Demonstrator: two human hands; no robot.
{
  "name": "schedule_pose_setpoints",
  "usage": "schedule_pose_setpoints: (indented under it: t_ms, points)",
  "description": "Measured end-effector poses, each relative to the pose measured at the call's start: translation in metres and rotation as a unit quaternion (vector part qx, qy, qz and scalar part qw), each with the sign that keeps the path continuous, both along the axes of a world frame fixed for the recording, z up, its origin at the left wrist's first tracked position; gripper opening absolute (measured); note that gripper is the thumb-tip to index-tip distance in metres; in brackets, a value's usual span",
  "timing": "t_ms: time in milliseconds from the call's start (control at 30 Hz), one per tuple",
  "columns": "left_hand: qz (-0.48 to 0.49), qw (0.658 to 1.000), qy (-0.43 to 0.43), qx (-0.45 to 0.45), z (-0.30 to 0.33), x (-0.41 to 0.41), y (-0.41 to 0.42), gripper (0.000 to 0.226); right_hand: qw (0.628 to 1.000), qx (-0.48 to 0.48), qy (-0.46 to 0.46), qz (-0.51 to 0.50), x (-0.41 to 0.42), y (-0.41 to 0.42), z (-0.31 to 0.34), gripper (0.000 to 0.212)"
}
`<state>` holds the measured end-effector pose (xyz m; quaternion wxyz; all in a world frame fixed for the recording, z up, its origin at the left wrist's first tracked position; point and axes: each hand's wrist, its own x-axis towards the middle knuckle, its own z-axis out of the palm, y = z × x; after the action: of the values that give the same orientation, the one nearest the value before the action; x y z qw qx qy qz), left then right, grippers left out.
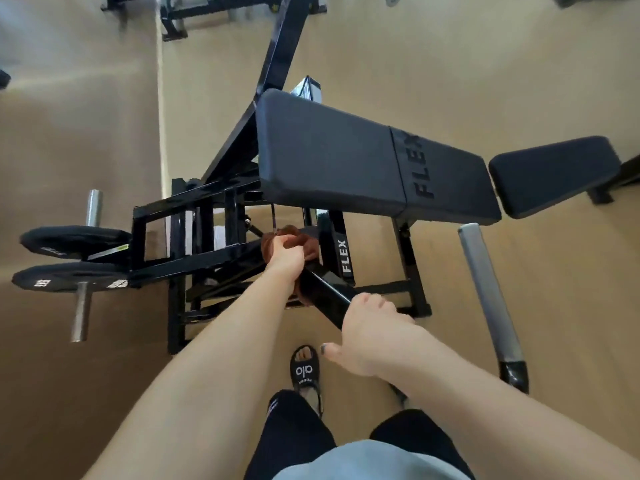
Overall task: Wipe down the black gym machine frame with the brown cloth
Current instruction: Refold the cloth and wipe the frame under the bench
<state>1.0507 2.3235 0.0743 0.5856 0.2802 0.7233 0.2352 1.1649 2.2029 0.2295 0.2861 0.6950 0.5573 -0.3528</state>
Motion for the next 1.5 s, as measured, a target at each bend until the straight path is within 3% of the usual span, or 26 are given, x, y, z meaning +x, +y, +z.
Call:
schedule_pose_setpoints:
  t_ms: [67,267,433,533,667,767,867,933,967,1033,1133,1300,1500]
  points:
    - [-0.039,0.998,0.029,-0.05,-0.016,-0.012,0.015,0.027,0.999,0.016,-0.043,-0.005,-0.015,0.008,-0.019,0.092]
    - [-0.052,0.997,0.04,-0.039,-0.017,-0.021,0.011,0.027,0.989,0.071,-0.13,0.03,-0.036,0.015,-0.042,0.078]
    - [-0.064,0.995,0.062,-0.032,-0.015,-0.009,-0.005,0.039,0.991,0.081,-0.097,0.043,-0.048,0.034,-0.053,0.084]
    - [-0.003,0.993,0.107,-0.057,-0.02,-0.006,0.01,0.042,0.991,0.085,-0.089,0.055,-0.054,0.045,-0.06,0.085]
    - [-0.006,0.991,0.133,-0.028,-0.048,-0.029,0.04,0.049,0.99,0.106,-0.061,0.069,-0.058,0.056,-0.071,0.076]
    - [0.107,0.982,0.078,-0.132,-0.061,-0.035,0.059,0.044,0.991,0.113,-0.038,0.068,-0.061,0.067,-0.078,0.067]
    - [0.12,0.973,0.011,-0.196,-0.074,-0.048,0.074,0.065,0.992,0.109,-0.025,0.063,-0.061,0.073,-0.081,0.061]
    - [0.118,0.973,-0.041,-0.195,-0.098,-0.063,0.081,0.05,0.992,0.107,-0.026,0.061,-0.061,0.074,-0.085,0.059]
    - [0.129,0.969,-0.053,-0.205,-0.103,-0.069,0.082,0.042,0.992,0.104,-0.025,0.06,-0.061,0.075,-0.088,0.058]
    - [0.176,0.949,-0.058,-0.256,-0.113,-0.081,0.084,0.045,0.993,0.1,-0.025,0.055,-0.061,0.076,-0.094,0.058]
    - [0.171,0.942,-0.05,-0.283,-0.13,-0.097,0.085,0.046,0.992,0.11,-0.028,0.054,-0.062,0.076,-0.099,0.057]
    - [0.208,0.935,-0.059,-0.282,-0.156,-0.121,0.085,0.041,0.984,0.145,-0.027,0.096,-0.078,0.096,-0.115,0.081]
    - [0.2,0.947,-0.061,-0.245,-0.194,-0.158,0.087,0.056,0.963,0.164,-0.049,0.21,-0.15,0.144,-0.163,0.101]
